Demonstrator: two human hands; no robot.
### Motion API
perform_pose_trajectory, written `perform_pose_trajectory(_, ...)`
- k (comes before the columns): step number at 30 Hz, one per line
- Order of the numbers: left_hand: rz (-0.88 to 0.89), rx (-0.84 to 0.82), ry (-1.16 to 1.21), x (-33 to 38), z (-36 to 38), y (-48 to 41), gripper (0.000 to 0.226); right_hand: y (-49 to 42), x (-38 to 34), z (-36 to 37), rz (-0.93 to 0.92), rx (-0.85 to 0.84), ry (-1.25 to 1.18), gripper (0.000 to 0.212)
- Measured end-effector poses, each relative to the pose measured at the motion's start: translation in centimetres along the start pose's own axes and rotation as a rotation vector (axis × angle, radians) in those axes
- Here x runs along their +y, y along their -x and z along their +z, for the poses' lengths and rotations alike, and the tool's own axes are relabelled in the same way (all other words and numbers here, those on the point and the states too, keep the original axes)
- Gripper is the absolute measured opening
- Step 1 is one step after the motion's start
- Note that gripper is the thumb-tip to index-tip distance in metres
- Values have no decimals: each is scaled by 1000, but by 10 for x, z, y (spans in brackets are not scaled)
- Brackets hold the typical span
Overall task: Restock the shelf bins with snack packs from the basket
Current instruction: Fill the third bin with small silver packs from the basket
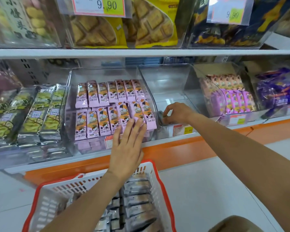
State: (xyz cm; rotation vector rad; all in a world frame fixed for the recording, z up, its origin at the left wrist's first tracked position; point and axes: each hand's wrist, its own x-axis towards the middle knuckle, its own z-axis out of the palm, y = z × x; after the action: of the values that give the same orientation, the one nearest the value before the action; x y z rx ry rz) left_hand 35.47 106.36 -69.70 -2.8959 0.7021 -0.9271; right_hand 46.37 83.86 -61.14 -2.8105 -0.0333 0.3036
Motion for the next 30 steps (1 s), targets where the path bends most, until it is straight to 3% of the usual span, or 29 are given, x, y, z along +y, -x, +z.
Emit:
perform_pose_trajectory(3,-1,-24,-3,0,-2,0,68,-2,-1,0,-36,-66,26,20)
perform_pose_trajectory(6,-6,-64,-7,0,-5,0,69,1,-1,0,-31,-18,-6,16)
perform_pose_trajectory(12,-4,-111,33,-1,-13,0,80,31,-7,-2,-69,255,-277,11)
perform_pose_trajectory(18,-6,-122,121,-2,-29,15,70,93,-38,9,-315,512,-496,8)
perform_pose_trajectory(24,-4,-106,240,-13,-21,72,50,136,-64,81,-438,353,-510,13)
perform_pose_trajectory(30,-79,-473,210,-37,6,130,65,140,-62,178,-304,113,-316,9)
